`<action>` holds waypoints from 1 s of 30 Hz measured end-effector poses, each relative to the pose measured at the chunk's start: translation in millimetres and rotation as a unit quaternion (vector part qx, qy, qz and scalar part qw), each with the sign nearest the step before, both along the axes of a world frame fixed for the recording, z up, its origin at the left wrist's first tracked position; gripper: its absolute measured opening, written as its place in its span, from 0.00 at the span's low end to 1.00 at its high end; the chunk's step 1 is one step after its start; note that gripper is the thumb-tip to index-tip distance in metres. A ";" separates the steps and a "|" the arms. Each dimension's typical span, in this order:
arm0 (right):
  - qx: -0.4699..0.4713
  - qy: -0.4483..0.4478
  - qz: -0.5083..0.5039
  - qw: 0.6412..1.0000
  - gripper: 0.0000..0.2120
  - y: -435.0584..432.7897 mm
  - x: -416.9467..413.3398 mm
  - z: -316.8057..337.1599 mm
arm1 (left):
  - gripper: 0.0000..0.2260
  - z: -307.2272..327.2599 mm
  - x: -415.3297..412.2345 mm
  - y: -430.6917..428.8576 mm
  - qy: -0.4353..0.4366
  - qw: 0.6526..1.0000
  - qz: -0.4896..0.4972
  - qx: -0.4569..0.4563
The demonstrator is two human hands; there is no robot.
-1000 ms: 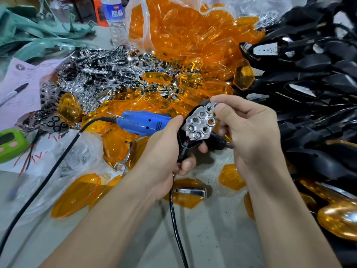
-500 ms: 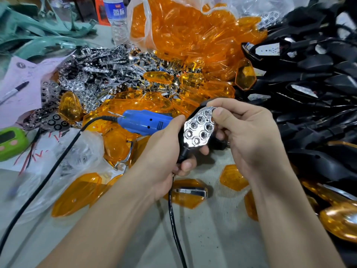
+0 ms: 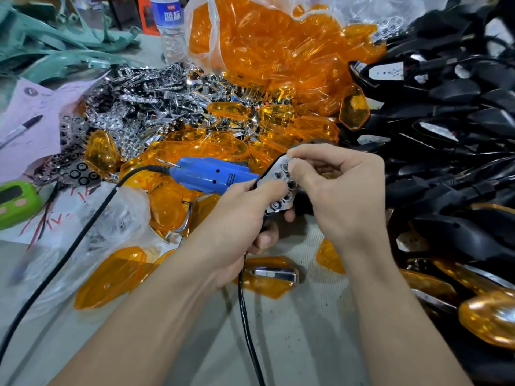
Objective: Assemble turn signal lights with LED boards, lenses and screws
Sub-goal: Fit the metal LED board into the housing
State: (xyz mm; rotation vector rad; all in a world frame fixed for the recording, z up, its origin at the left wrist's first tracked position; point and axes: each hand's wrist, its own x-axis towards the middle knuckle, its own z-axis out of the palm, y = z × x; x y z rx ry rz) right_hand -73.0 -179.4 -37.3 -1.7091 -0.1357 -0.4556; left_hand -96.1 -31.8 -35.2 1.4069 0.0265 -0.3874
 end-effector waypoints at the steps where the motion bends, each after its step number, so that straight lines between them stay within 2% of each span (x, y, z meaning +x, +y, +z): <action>1: -0.003 -0.012 -0.012 1.000 0.07 2.6 -1.1 -1.0 | 0.09 1.0 0.6 0.3 -0.002 1.000 -0.001 -0.001; 4: -0.035 -0.065 -0.076 0.994 0.08 11.7 -5.1 -5.4 | 0.12 4.1 3.2 2.3 -0.007 1.000 -0.004 -0.006; 8: -0.059 -0.092 -0.096 0.989 0.27 16.8 -5.7 -9.0 | 0.13 3.2 2.9 3.9 -0.017 1.000 -0.005 0.001; 9: -0.058 -0.072 -0.083 0.992 0.26 16.1 -5.2 -8.9 | 0.13 2.2 2.6 3.6 -0.022 1.000 0.001 0.005; 12: -0.041 0.003 -0.033 0.999 0.13 14.6 -4.6 -10.1 | 0.12 1.1 1.4 2.8 -0.031 0.999 0.007 0.015; 14: -0.057 -0.019 -0.054 0.997 0.09 16.0 -7.3 -9.8 | 0.13 1.0 1.5 2.8 -0.028 1.000 -0.006 0.005; 19: -0.105 -0.096 -0.097 0.985 0.11 22.6 -13.3 -4.8 | 0.14 0.5 3.5 2.5 -0.019 1.000 -0.016 -0.009; 22: -0.129 -0.117 -0.130 0.976 0.11 22.6 -12.1 -6.1 | 0.19 -2.3 6.5 1.1 0.019 1.000 -0.009 0.010; 24: -0.134 -0.114 -0.150 0.973 0.10 22.9 -10.6 -7.0 | 0.21 -4.7 6.6 -0.2 0.039 0.999 -0.016 0.007; 28: -0.123 -0.090 -0.124 0.981 0.10 20.0 -6.3 -6.9 | 0.16 -7.5 1.6 -1.0 -0.005 0.998 -0.055 -0.040; 30: -0.038 -0.036 -0.072 0.996 0.13 17.6 -5.3 -3.1 | 0.14 -8.7 2.5 2.2 -0.016 0.996 -0.063 -0.057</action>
